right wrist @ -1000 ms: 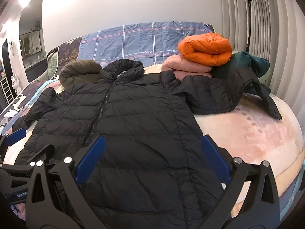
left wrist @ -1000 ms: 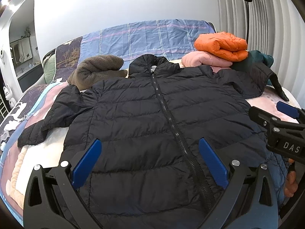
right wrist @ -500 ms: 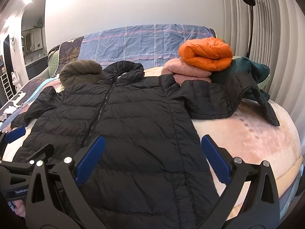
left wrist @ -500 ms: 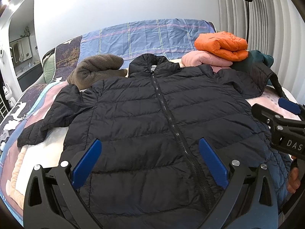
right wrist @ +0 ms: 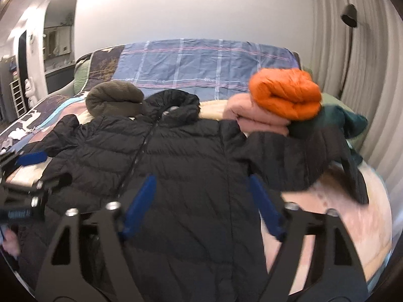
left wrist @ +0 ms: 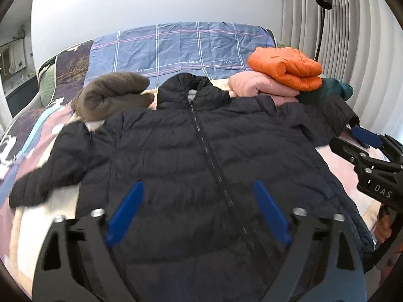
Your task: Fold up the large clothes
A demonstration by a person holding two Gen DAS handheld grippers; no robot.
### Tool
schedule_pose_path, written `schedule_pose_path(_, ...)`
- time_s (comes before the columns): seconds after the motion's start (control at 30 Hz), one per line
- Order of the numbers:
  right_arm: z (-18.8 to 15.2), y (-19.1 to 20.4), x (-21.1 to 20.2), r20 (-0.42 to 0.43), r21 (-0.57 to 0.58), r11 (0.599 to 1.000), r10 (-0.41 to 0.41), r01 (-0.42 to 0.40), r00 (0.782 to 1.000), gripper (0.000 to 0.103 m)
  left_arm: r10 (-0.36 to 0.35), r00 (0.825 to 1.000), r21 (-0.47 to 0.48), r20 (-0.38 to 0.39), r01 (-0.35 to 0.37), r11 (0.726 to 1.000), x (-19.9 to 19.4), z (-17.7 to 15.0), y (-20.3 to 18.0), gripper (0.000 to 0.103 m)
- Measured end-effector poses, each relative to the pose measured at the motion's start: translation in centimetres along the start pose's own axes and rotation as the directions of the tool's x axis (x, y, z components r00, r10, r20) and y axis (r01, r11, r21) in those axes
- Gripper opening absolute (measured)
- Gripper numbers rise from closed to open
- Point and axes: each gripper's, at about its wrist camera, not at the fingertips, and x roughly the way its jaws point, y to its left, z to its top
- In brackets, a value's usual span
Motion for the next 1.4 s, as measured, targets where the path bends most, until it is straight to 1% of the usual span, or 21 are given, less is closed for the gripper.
schedule_pose_path(0.03, 0.6, -0.1, 0.4, -0.005, -0.007, 1.0, 0.014, -0.014, 1.0, 0.057, 0.004, 1.0, 0.01, 0.002, -0.004, 1.0, 0.3, 0.8, 0.2, 0.08)
schedule_pose_path(0.07, 1.4, -0.3, 1.1, -0.014, -0.013, 0.999, 0.035, -0.035, 0.999, 0.055, 0.009, 1.0, 0.025, 0.006, -0.009, 1.0, 0.8, 2.0, 0.5, 0.08)
schedule_pose_path(0.17, 5.0, -1.5, 4.9, -0.059, 0.0, 0.993, 0.119, -0.119, 0.991, 0.055, 0.039, 0.999, 0.049, 0.019, -0.039, 0.998, 3.3, 6.3, 1.8, 0.08)
schedule_pose_path(0.23, 7.4, -2.3, 8.2, -0.1, 0.038, 0.989, 0.148, -0.144, 0.984, 0.055, 0.051, 0.999, 0.013, -0.009, -0.051, 0.999, 5.8, 9.2, 3.4, 0.08)
schedule_pose_path(0.33, 10.9, -3.5, 14.3, -0.146, 0.106, 0.983, 0.166, -0.151, 0.975, 0.056, 0.029, 0.996, -0.062, -0.079, -0.034, 0.998, 11.3, 13.4, 5.9, 0.08)
schedule_pose_path(0.43, 13.8, -4.3, 21.8, -0.215, 0.155, 0.979, 0.168, -0.136, 0.962, 0.056, 0.065, 0.989, -0.056, -0.135, -0.074, 0.996, 18.4, 16.9, 7.3, 0.081)
schedule_pose_path(0.57, 16.0, -4.6, 31.7, -0.314, 0.226, 0.96, 0.231, -0.164, 0.921, 0.056, 0.105, 0.979, -0.072, -0.173, -0.119, 0.99, 26.1, 20.0, 9.4, 0.081)
schedule_pose_path(0.63, 16.2, -4.8, 35.4, -0.346, 0.282, 0.943, 0.273, -0.178, 0.898, 0.057, 0.082, 0.981, -0.117, -0.177, -0.104, 0.988, 28.8, 21.1, 10.7, 0.081)
schedule_pose_path(0.73, 16.3, -4.5, 39.5, -0.362, 0.333, 0.925, 0.306, -0.185, 0.881, 0.071, -0.003, 0.981, -0.21, -0.192, -0.038, 0.977, 32.9, 22.2, 12.6, 0.087)
schedule_pose_path(0.77, 16.3, -4.5, 41.0, -0.357, 0.362, 0.909, 0.338, -0.204, 0.871, 0.071, -0.029, 0.978, -0.223, -0.207, -0.019, 0.975, 34.1, 22.2, 13.0, 0.088)
schedule_pose_path(0.87, 16.4, -4.0, 44.0, -0.368, 0.424, 0.873, 0.409, -0.241, 0.835, 0.073, -0.013, 0.972, -0.208, -0.234, -0.037, 0.977, 37.0, 22.1, 13.5, 0.087)
schedule_pose_path(0.9, 16.4, -4.0, 45.0, -0.375, 0.443, 0.865, 0.417, -0.235, 0.828, 0.073, -0.014, 0.97, -0.207, -0.245, -0.038, 0.978, 37.8, 22.0, 13.6, 0.082)
schedule_pose_path(0.93, 16.5, -3.9, 45.7, -0.379, 0.459, 0.858, 0.426, -0.233, 0.821, 0.064, -0.04, 0.966, -0.217, -0.254, -0.017, 0.976, 38.6, 21.9, 13.9, 0.061)
schedule_pose_path(0.97, 16.6, -3.6, 46.5, -0.38, 0.474, 0.847, 0.443, -0.24, 0.812, 0.051, -0.063, 0.964, -0.227, -0.258, 0.003, 0.974, 39.0, 22.0, 14.0, 0.049)
schedule_pose_path(1.0, 16.7, -3.4, 46.9, -0.383, 0.479, 0.842, 0.453, -0.246, 0.805, 0.012, -0.091, 0.963, -0.242, -0.255, 0.028, 0.97, 39.3, 21.9, 14.2, 0.025)
schedule_pose_path(1.03, 16.9, -3.3, 47.0, -0.377, 0.488, 0.836, 0.462, -0.251, 0.803, 0.005, -0.1, 0.965, -0.248, -0.241, 0.038, 0.968, 39.1, 21.9, 14.3, 0.012)
schedule_pose_path(1.1, 17.7, -3.4, 45.5, -0.298, 0.48, 0.832, 0.453, -0.279, 0.84, 0.004, -0.099, 0.979, -0.225, -0.177, 0.057, 0.973, 37.7, 22.2, 14.2, 0.008)
schedule_pose_path(1.17, 19.0, -3.5, 42.0, -0.18, 0.425, 0.83, 0.47, -0.362, 0.864, 0.004, -0.113, 0.988, -0.215, -0.104, 0.089, 0.973, 35.3, 22.4, 14.4, 0.008)
schedule_pose_path(1.23, 19.8, -3.5, 37.9, -0.091, 0.356, 0.829, 0.491, -0.432, 0.867, 0.004, -0.139, 0.99, -0.213, -0.028, 0.13, 0.968, 32.0, 22.3, 14.8, 0.008)
schedule_pose_path(1.3, 19.6, -3.7, 33.5, -0.033, 0.263, 0.835, 0.509, -0.484, 0.86, 0.004, -0.201, 0.978, -0.206, 0.057, 0.208, 0.956, 27.4, 21.2, 15.8, 0.008)
schedule_pose_path(1.4, 17.3, -4.0, 26.0, 0.009, 0.097, 0.846, 0.527, -0.525, 0.85, 0.004, -0.254, 0.959, -0.135, 0.126, 0.27, 0.953, 21.7, 18.1, 15.9, 0.01)
